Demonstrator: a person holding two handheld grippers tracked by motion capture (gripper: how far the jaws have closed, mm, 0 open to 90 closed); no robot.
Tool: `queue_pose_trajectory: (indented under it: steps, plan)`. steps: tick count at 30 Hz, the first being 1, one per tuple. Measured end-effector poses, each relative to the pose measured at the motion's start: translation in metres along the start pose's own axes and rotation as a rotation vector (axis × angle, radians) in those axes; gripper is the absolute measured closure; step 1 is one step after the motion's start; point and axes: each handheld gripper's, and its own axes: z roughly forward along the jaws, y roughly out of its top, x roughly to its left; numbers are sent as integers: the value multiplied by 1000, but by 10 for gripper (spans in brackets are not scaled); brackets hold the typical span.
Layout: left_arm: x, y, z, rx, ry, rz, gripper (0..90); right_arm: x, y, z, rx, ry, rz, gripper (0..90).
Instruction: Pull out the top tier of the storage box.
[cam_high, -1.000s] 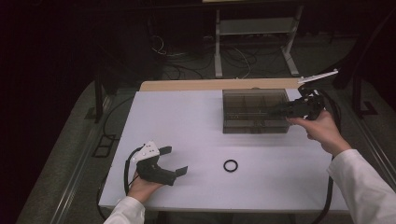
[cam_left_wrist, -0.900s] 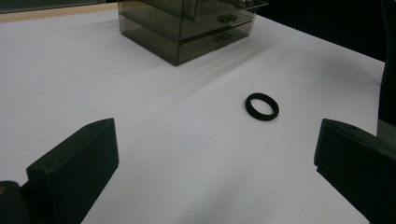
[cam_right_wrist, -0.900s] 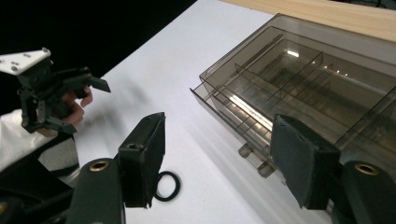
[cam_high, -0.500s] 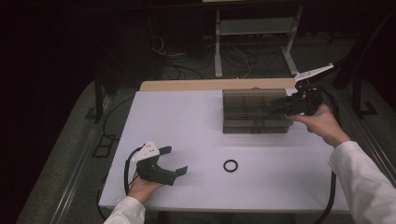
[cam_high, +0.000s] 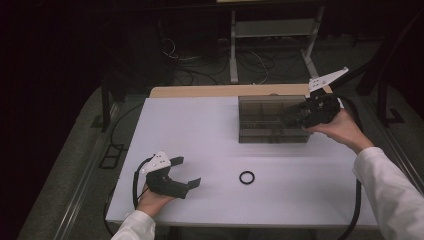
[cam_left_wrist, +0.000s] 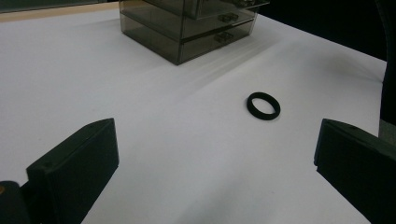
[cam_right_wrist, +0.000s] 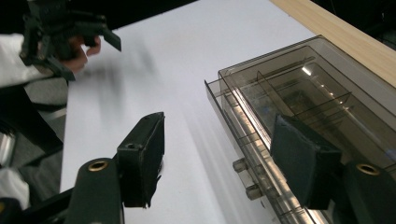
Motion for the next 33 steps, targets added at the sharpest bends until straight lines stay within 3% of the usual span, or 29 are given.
queue_pose_trajectory:
  steps: [4,13,21,33]
  plan:
    - [0,0,0,1,1,1,0,-1,2,5,31,-19,-48,363]
    - [1,0,0,2,3,0,0,-9,-3,16,68,-42,-82,429]
    - [1,0,0,2,4,-2,0,-14,-4,27,86,-14,-100,501]
    - [1,0,0,1,2,1,0,-14,-5,41,121,10,-113,529]
